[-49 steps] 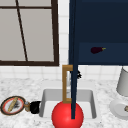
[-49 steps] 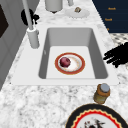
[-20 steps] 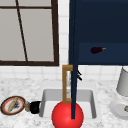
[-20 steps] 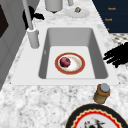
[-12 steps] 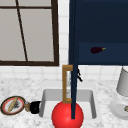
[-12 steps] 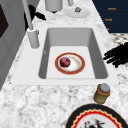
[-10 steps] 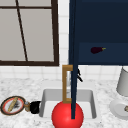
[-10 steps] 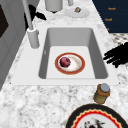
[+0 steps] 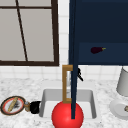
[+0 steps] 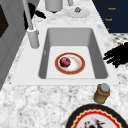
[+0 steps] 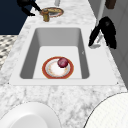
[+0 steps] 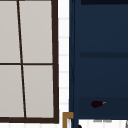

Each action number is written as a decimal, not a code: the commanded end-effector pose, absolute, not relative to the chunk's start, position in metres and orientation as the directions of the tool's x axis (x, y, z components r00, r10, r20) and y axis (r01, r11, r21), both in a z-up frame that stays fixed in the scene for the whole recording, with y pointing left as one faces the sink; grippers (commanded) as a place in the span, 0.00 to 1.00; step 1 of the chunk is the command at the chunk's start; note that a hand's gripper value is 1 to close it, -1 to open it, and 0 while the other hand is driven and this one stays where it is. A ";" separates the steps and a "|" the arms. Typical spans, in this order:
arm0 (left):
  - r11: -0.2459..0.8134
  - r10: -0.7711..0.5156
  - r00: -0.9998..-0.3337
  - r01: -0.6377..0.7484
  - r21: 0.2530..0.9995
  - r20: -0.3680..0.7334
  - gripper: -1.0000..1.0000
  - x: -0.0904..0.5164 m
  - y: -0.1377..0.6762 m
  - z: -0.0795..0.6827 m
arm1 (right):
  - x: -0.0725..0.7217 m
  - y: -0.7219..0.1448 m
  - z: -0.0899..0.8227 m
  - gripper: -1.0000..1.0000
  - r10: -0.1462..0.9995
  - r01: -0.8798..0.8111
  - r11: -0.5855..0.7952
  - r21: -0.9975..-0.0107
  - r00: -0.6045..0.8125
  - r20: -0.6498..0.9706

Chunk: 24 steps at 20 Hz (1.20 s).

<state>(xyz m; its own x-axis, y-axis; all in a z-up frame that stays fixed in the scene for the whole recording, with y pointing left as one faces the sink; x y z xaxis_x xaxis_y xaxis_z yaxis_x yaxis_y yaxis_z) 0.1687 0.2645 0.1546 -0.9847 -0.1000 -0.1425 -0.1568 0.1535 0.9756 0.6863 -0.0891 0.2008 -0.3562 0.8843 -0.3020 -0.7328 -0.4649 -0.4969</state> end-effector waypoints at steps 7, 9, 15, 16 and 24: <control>0.153 -0.100 -0.985 -0.157 0.976 -0.143 0.50 0.169 0.265 0.155 | 0.670 -0.079 0.188 1.00 0.892 -0.699 -0.451 -0.555 -0.354 -0.280; 0.153 -0.100 -0.985 -0.157 0.976 -0.143 0.50 0.169 0.265 0.155 | 0.671 -0.077 0.188 1.00 0.889 -0.696 -0.458 -0.553 -0.352 -0.293; 0.153 -0.100 -0.985 -0.157 0.976 -0.143 0.50 0.169 0.265 0.155 | 0.684 -0.062 0.199 1.00 0.898 -0.711 -0.428 -0.558 -0.267 -0.349; 0.153 -0.100 -0.985 -0.157 0.976 -0.143 0.50 0.169 0.265 0.155 | 0.684 -0.061 0.203 1.00 0.896 -0.706 -0.435 -0.559 -0.276 -0.348; 0.153 -0.100 -0.985 -0.157 0.976 -0.143 0.50 0.169 0.265 0.155 | 0.692 -0.046 0.189 1.00 0.870 -0.706 -0.467 -0.532 -0.260 -0.419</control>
<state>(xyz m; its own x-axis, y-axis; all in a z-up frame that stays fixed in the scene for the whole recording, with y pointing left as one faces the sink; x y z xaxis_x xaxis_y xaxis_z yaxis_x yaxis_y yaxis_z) 0.1687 0.2645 0.1546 -0.9847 -0.1000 -0.1425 -0.1568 0.1535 0.9756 0.6828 -0.0593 0.1904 -0.2733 0.8406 -0.4677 -0.6997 -0.5074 -0.5029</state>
